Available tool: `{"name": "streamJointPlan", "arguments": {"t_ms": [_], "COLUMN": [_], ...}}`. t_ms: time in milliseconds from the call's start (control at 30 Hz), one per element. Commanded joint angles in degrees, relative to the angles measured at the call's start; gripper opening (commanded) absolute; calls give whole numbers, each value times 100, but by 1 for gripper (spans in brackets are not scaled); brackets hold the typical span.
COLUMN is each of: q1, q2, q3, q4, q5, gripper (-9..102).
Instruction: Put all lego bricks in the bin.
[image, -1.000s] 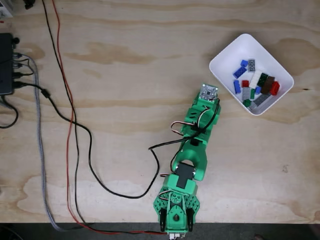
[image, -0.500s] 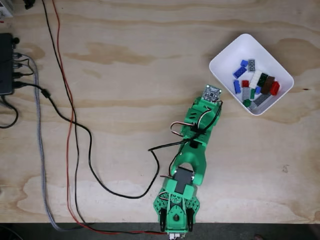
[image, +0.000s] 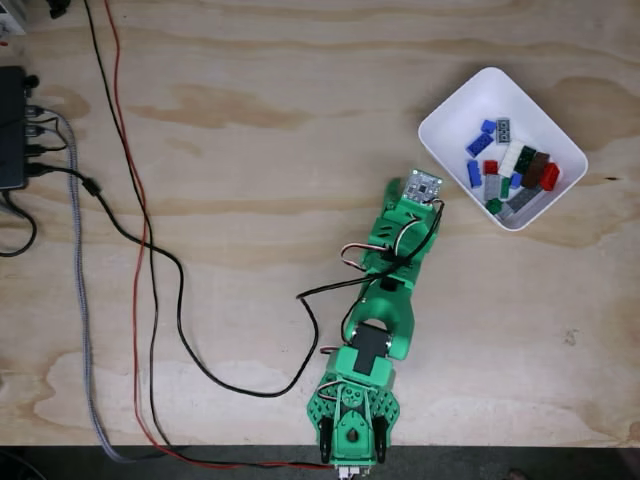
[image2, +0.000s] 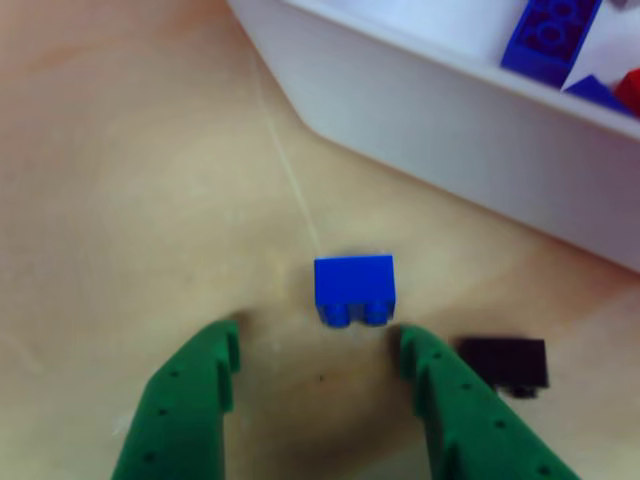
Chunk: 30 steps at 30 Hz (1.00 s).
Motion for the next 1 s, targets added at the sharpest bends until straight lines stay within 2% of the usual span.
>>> {"name": "streamJointPlan", "arguments": {"t_ms": [0, 167, 467, 633, 833, 900, 967], "q1": [105, 149, 9, -158, -729, -712, -316], "q2": [-325, -404, 26, 967, 3771, 4043, 3832], "q3": [-396, -615, -519, -220, -308, -888, -1187], "q4": [-325, -246, 141, 167, 2048, 2997, 2944], "q5": [-97, -149, -176, 519, 1758, 1696, 1195], "gripper": [18, 15, 3, 0, 0, 0, 1]}}
